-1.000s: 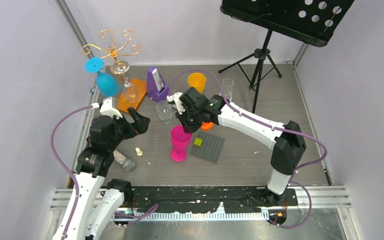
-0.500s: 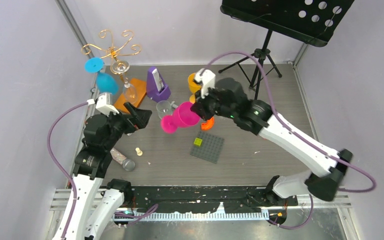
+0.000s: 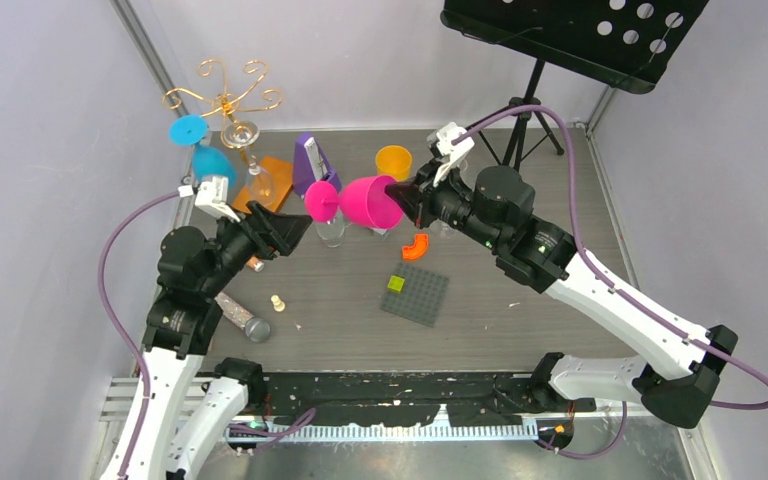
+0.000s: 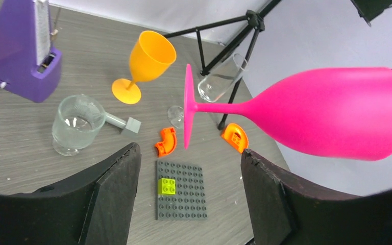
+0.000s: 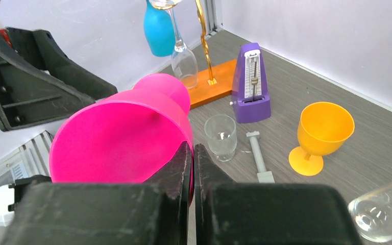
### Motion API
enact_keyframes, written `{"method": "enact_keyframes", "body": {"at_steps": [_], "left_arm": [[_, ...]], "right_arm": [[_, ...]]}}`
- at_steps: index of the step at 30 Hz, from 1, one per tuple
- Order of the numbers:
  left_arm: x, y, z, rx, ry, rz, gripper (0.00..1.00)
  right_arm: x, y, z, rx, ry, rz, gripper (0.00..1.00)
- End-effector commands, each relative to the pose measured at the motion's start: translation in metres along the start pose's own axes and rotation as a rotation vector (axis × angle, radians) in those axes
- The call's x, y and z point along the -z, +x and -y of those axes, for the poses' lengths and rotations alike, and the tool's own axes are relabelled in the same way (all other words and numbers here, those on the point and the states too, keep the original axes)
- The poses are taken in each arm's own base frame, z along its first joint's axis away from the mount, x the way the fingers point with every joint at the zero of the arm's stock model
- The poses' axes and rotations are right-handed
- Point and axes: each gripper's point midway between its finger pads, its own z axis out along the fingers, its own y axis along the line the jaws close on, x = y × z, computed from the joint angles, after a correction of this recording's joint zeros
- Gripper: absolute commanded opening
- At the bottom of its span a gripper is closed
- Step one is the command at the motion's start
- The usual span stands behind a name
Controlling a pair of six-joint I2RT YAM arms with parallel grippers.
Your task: Place the wine glass upside down on the wine glass rack
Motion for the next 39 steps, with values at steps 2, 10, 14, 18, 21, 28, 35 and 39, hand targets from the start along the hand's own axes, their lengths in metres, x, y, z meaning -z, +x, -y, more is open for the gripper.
{"method": "enact_keyframes", "body": {"at_steps": [2, 10, 14, 18, 21, 28, 35, 39], "left_arm": [[-0.002, -0.009, 0.023, -0.046, 0.091, 0.016, 0.68], [-0.006, -0.009, 0.009, -0.077, 0.009, 0.041, 0.64], [-0.007, -0.011, 0.006, -0.096, -0.013, 0.057, 0.58], [-0.008, -0.01, 0.008, -0.122, -0.009, 0.051, 0.38], [-0.009, -0.008, 0.01, -0.129, 0.0, 0.042, 0.15], [-0.011, -0.012, 0.025, -0.164, 0.079, 0.05, 0.0], [0.003, -0.02, 0.04, -0.41, 0.187, 0.112, 0.0], [0.013, -0.026, 0.04, -0.514, 0.183, 0.152, 0.0]], "right_arm": [[0.008, -0.043, -0.019, -0.036, -0.086, 0.155, 0.05], [0.015, -0.036, -0.046, -0.022, -0.25, 0.133, 0.05], [0.018, -0.033, -0.054, -0.022, -0.294, 0.118, 0.05], [0.02, -0.032, -0.055, -0.019, -0.301, 0.114, 0.05], [0.019, -0.03, -0.054, -0.013, -0.301, 0.112, 0.05], [0.02, -0.021, -0.056, 0.032, -0.324, 0.084, 0.1], [0.034, -0.016, -0.046, 0.159, -0.296, 0.028, 0.43], [0.044, -0.005, -0.041, 0.209, -0.285, -0.036, 0.54]]}}
